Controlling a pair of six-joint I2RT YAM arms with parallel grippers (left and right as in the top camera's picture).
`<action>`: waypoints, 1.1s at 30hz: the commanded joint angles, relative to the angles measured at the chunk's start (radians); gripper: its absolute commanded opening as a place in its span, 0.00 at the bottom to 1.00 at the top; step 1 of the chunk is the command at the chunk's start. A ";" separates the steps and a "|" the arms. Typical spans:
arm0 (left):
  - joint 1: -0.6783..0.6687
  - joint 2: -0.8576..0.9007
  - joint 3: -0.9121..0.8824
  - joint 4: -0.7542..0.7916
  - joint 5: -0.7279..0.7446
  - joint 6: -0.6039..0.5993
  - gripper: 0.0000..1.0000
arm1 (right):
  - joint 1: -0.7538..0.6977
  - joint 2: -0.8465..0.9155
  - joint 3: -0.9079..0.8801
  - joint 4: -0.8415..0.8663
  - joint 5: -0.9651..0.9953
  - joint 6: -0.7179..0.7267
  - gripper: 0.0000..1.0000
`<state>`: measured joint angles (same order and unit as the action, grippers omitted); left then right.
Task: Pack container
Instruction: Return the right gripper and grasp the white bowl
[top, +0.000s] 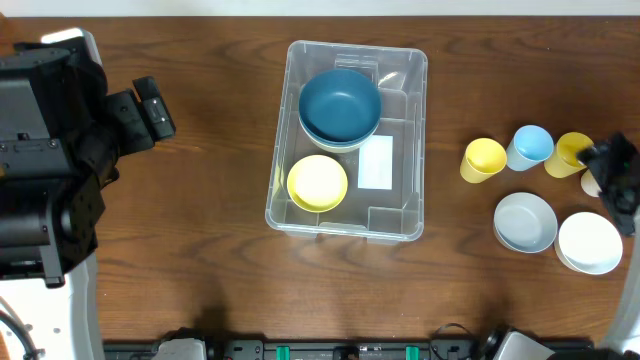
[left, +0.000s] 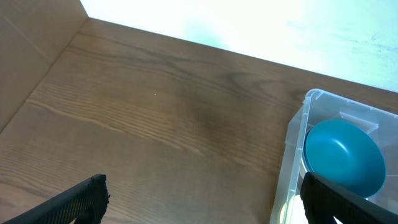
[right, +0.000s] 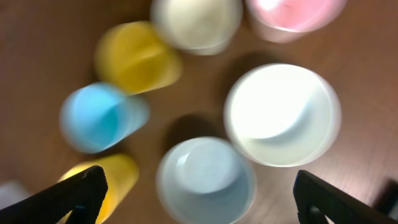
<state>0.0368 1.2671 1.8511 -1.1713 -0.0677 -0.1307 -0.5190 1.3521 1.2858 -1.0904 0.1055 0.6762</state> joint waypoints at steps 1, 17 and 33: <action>0.003 0.000 0.002 -0.003 -0.012 -0.002 0.98 | -0.126 0.006 -0.100 0.026 0.005 0.051 0.98; 0.003 0.000 0.002 -0.003 -0.012 -0.002 0.98 | -0.383 0.057 -0.558 0.423 -0.031 0.055 0.85; 0.003 0.000 0.002 -0.003 -0.012 -0.002 0.98 | -0.400 0.168 -0.568 0.474 -0.035 0.048 0.03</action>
<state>0.0368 1.2671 1.8511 -1.1713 -0.0673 -0.1307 -0.9119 1.5352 0.7254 -0.6060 0.0555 0.7269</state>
